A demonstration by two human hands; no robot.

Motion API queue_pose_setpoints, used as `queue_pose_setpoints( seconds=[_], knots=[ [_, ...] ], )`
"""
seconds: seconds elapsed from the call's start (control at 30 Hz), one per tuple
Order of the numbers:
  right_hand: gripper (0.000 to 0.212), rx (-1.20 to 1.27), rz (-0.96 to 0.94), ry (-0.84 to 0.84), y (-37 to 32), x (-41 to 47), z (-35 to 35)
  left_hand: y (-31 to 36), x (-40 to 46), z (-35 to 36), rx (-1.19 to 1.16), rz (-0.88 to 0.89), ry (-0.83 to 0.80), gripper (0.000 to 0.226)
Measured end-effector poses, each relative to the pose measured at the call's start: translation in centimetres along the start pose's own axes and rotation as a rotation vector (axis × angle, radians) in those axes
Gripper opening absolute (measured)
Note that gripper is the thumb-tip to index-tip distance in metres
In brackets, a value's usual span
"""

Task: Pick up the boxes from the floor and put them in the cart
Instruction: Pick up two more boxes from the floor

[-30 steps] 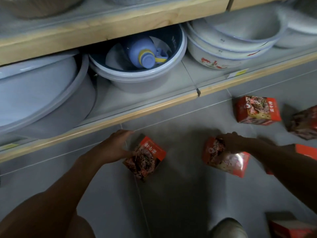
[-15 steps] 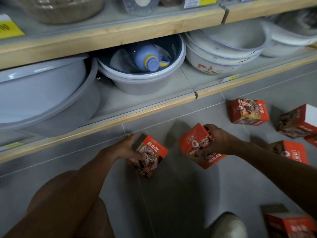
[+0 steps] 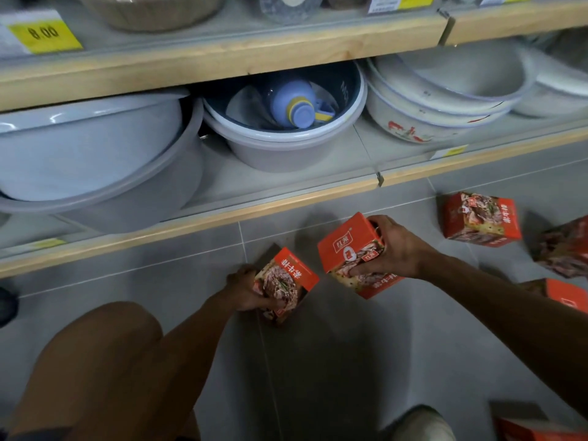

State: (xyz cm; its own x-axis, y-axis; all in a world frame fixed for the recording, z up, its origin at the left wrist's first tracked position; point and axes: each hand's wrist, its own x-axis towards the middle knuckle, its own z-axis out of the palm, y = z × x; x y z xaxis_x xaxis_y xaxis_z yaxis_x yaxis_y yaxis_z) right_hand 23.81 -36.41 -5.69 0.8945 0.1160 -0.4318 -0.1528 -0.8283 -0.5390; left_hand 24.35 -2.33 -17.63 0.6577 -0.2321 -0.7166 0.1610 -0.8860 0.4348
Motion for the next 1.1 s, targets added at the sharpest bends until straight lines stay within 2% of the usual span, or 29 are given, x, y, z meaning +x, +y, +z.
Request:
queue_pose_setpoints(
  seconds=[0.1,0.23,0.33,0.43,0.6,0.7,0.8,0.93,1.1],
  knots=[
    [0.114,-0.007,0.002,0.008,0.0,0.3,-0.2,0.8,-0.9,-0.1,-0.109,0.03,0.027,0.092],
    [0.116,-0.004,0.006,0.039,-0.1,0.3,-0.7,1.6,-1.7,0.1,-0.073,0.059,0.06,0.076],
    [0.117,0.009,-0.01,0.068,-0.4,0.2,-1.1,1.7,-2.4,0.2,-0.176,0.089,0.084,0.09],
    [0.117,0.032,-0.022,0.091,-1.1,0.0,-1.7,2.3,-2.9,0.1,-0.285,0.19,0.15,0.106],
    [0.115,0.061,-0.014,0.133,-1.3,-0.2,-2.1,3.8,-3.1,0.1,-0.364,0.281,0.233,0.135],
    [0.115,0.056,-0.002,0.151,-1.0,-0.6,-2.3,4.7,-3.5,0.2,-0.422,0.277,0.3,0.142],
    [0.118,0.045,0.016,0.16,-0.4,-1.1,-2.5,5.8,-3.7,0.3,-0.354,0.271,0.379,0.137],
    [0.116,0.044,0.022,0.163,0.6,-1.4,-2.3,6.8,-3.6,0.8,-0.29,0.309,0.475,0.101],
    [0.115,0.099,0.021,0.213,1.8,-2.0,-1.6,7.0,-3.7,1.7,-0.298,0.287,0.434,0.106]
  ],
)
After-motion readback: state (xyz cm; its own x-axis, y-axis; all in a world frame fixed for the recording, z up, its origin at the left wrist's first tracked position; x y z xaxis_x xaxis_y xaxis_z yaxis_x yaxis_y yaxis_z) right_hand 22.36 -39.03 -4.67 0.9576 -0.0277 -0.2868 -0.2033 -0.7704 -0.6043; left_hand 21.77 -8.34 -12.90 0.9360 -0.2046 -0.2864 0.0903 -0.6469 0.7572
